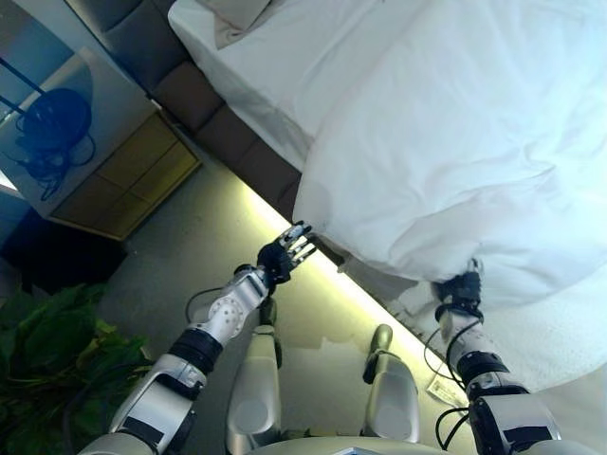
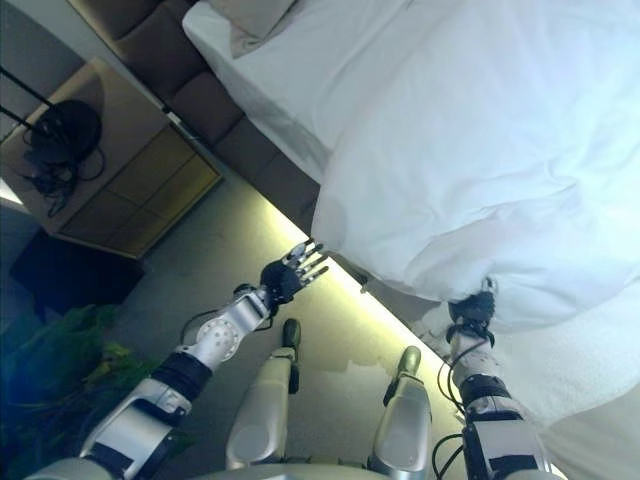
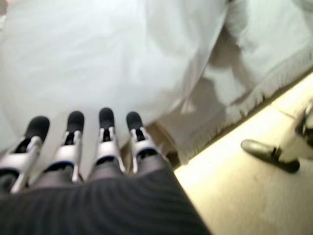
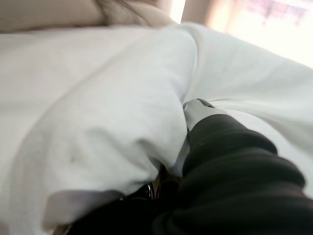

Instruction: Make the bed neatly

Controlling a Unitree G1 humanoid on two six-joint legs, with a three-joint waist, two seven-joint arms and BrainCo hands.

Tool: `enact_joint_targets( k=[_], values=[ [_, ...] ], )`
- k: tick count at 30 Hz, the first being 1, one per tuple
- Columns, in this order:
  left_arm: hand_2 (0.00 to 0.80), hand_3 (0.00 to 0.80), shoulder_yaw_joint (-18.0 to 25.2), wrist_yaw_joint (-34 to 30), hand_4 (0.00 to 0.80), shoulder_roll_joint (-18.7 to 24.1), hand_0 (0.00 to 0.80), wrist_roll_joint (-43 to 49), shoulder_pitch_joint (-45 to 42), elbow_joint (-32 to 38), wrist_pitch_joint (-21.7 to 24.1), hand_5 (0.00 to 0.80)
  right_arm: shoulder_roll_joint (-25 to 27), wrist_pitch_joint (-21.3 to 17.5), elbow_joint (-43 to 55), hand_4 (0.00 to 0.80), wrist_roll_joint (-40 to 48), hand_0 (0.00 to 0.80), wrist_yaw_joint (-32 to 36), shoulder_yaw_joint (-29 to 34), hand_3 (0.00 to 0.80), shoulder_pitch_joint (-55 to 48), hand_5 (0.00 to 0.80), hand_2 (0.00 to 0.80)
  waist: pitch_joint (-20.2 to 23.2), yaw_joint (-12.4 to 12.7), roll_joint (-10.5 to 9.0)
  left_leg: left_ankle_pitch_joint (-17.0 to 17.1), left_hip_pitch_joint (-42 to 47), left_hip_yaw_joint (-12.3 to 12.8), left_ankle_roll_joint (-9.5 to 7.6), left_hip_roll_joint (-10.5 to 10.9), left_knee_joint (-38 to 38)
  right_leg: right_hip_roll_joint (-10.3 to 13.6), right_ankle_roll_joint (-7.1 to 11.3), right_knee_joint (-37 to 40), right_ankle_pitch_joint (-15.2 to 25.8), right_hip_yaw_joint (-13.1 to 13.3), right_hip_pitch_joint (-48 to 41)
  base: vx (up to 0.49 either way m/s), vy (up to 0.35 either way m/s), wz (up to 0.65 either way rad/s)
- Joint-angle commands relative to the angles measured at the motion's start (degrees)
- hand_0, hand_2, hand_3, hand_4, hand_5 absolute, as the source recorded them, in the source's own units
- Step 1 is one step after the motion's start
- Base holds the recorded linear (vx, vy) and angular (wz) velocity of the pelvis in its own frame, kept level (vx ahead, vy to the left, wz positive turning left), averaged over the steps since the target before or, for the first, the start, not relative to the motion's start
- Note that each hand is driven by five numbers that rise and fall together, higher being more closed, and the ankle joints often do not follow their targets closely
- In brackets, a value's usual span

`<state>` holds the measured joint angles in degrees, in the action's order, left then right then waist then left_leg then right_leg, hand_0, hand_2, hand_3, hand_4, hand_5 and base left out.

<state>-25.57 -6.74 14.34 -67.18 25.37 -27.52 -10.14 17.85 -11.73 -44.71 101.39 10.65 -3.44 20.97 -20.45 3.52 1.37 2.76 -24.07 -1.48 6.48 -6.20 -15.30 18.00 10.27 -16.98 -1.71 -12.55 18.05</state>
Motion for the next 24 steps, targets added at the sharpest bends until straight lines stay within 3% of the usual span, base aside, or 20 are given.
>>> enact_joint_targets(
  k=[1,9,15,24],
  values=[
    [0.000,0.000,-1.83,0.79,0.000,-1.47,0.000,-4.47,4.25,0.46,-1.50,0.000,-1.33,-4.02,10.12,0.800,-6.51,0.800,-3.43,-1.79,0.800,1.16,0.800,0.800,2.14,0.32,-2.10,-1.39,1.72,-1.41,0.36,-2.27,-1.34,3.38,2.93,6.90,9.40,1.29,-3.60,0.032,-0.037,0.02],
    [0.000,0.000,-6.07,4.68,0.000,-5.65,0.000,-8.57,6.12,-0.94,-2.29,0.000,-2.82,-6.76,16.27,0.800,-7.77,0.800,-8.47,-3.44,0.800,4.05,0.800,0.800,1.34,0.22,-2.74,-1.41,1.65,-1.89,-0.40,-1.62,-0.91,3.66,3.10,8.12,10.56,0.27,-4.09,-0.019,-0.035,0.03],
    [0.000,0.000,-7.67,5.71,0.000,-6.14,0.000,-9.10,3.55,-0.06,-2.92,0.000,-4.72,-8.24,21.27,0.800,-8.82,0.800,-9.59,-4.62,0.800,3.17,0.800,0.800,1.99,1.04,-4.28,-2.03,2.35,-2.93,-0.30,-2.27,-1.66,3.44,2.93,8.33,10.94,-0.40,-5.02,0.037,-0.074,0.02],
    [0.000,0.000,-9.78,4.50,0.000,-6.61,0.000,-12.74,1.99,-0.08,-9.61,0.000,-4.46,-7.42,24.34,0.800,-11.21,0.800,-10.12,-4.22,0.800,3.02,0.800,0.800,1.98,0.56,-3.98,-2.77,2.64,-3.21,-0.26,-2.45,-2.98,3.86,3.00,7.50,11.05,0.04,-5.00,0.030,-0.018,0.04]
  ],
)
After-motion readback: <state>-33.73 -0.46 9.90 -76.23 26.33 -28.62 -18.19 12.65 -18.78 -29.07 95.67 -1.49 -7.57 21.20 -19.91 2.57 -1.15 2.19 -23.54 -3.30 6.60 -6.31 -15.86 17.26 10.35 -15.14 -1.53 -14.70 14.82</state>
